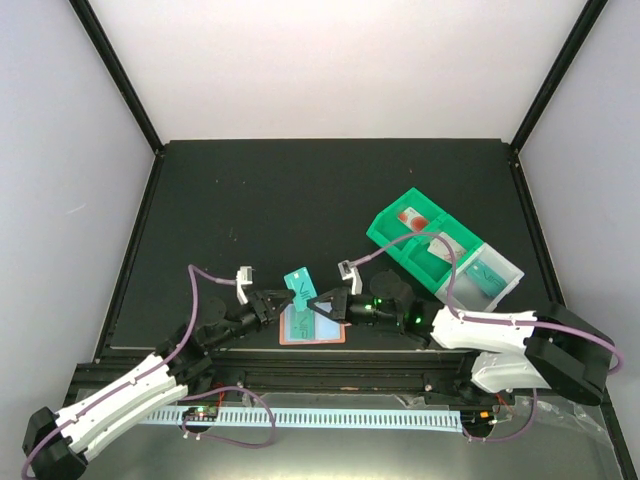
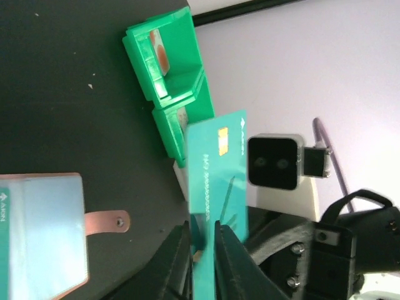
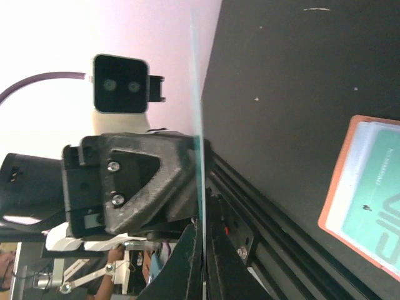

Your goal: Take the credit cards out of the card holder

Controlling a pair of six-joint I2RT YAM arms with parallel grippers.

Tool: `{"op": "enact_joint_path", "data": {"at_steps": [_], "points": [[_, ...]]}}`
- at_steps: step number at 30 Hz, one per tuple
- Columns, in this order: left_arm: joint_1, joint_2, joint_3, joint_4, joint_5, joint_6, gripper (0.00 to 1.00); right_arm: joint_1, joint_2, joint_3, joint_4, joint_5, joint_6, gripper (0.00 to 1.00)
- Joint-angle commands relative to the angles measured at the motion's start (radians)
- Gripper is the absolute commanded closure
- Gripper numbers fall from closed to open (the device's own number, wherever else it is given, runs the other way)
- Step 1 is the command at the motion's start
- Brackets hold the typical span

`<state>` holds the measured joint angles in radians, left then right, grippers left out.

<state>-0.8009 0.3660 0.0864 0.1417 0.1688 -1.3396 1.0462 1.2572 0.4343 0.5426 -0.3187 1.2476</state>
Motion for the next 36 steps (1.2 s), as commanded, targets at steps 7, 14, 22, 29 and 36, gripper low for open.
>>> {"op": "enact_joint_path", "data": {"at_steps": [7,14,22,29,36], "points": [[0.002,-0.157,0.088,-0.259,-0.026,0.152,0.45,-0.002,-0.191,-0.046,-0.119,-0.086,-0.285,0.99],[0.007,-0.209,0.155,-0.320,0.068,0.318,0.33,-0.003,-0.301,0.014,-0.333,-0.269,-0.524,0.99],[0.011,-0.054,0.234,-0.322,0.284,0.471,0.34,-0.003,-0.313,0.097,-0.486,-0.403,-0.643,0.99],[0.012,0.012,0.221,-0.236,0.343,0.459,0.81,-0.003,-0.301,0.092,-0.477,-0.394,-0.624,0.99],[0.014,-0.001,0.178,-0.146,0.345,0.394,0.98,-0.003,-0.333,0.063,-0.434,-0.321,-0.553,0.94]]}}
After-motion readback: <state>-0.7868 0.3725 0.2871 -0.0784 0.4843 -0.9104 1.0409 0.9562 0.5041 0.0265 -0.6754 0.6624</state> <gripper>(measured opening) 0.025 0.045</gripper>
